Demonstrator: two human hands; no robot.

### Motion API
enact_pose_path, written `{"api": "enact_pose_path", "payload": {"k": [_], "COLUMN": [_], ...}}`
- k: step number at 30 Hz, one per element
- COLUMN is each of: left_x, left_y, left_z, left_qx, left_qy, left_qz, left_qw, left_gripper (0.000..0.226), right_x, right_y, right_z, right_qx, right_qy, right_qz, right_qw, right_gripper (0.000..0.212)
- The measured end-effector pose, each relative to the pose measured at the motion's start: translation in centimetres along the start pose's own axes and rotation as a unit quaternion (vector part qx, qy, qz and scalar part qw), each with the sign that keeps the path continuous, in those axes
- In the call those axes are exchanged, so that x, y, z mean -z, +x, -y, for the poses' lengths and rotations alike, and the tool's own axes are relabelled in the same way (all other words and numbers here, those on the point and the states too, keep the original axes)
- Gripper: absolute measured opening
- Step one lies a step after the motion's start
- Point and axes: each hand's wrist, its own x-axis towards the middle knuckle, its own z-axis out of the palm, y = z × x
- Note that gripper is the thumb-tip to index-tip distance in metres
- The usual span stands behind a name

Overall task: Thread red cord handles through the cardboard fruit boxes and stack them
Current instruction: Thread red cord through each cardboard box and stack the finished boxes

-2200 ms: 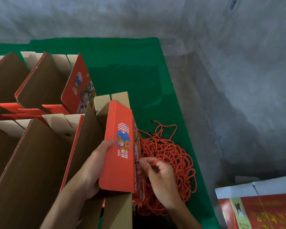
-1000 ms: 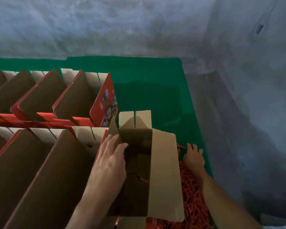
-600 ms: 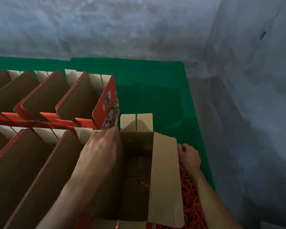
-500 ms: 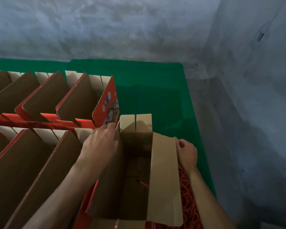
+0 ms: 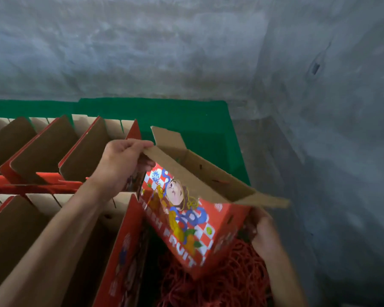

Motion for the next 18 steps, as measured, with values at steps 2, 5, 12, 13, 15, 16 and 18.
{"api": "enact_pose_path", "payload": {"k": [2,5,12,13,15,16,18], "left_x": [-0.8,-2.6,-7.4,-7.8,-8.4,-8.7,-9.1], "left_y": [-0.7,-2.3,-4.7,-4.6,-4.4,-4.4,-4.2], "left_z": [-0.2,0.9,3.7,3.9,3.6,3.4,3.0], "left_qx": [0.024,-0.063,-0.340,-0.362,-0.356,-0.333,-0.282], "left_qy": [-0.057,0.070,0.576,0.577,0.569,0.570,0.583], "left_qz": [0.040,0.112,0.012,0.016,0.025,0.022,0.017], "left_qw": [0.997,0.989,0.743,0.732,0.741,0.751,0.762], "left_gripper": [0.024,0.031,0.029,0.030,0.027,0.025,0.025], "right_x": [1.0,1.0,0.9,0.6,0.5,0.6,0.6], "right_y": [0.9,1.5,1.9,1.7,1.1,0.7,-0.3], "right_z": [0.5,0.4,0.4,0.6,1.1,1.3,1.8], "right_qx": [0.031,0.075,0.130,0.135,0.161,0.174,0.181], "right_qy": [-0.039,-0.052,-0.031,-0.040,-0.086,-0.103,-0.110], "right_qz": [-0.125,-0.188,-0.207,-0.205,-0.238,-0.252,-0.250], "right_qw": [0.991,0.978,0.969,0.969,0.954,0.946,0.945], "right_gripper": [0.028,0.023,0.020,0.022,0.025,0.027,0.025]}}
